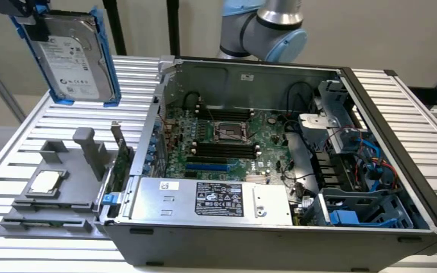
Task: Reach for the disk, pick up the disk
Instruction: 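Pick up the disk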
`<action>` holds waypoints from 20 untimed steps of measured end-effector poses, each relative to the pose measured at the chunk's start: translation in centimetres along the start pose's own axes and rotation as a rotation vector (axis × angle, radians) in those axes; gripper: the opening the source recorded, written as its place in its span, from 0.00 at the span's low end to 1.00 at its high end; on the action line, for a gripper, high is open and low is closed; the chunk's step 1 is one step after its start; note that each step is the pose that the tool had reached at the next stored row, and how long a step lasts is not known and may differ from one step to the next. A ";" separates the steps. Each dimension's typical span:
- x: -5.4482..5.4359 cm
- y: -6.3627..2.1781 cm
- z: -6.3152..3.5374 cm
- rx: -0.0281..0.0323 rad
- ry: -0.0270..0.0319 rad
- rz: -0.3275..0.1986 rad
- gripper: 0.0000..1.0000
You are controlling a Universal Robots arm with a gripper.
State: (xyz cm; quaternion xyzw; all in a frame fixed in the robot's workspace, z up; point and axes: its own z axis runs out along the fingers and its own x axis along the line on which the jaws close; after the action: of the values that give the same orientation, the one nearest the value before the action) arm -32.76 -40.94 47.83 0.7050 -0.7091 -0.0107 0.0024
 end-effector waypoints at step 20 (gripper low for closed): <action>2.3 -8.71 -5.22 -0.0102 -0.0020 0.000 0.33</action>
State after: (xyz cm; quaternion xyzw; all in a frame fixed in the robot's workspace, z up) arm -23.97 -43.39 52.86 0.7050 -0.7091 -0.0151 0.0053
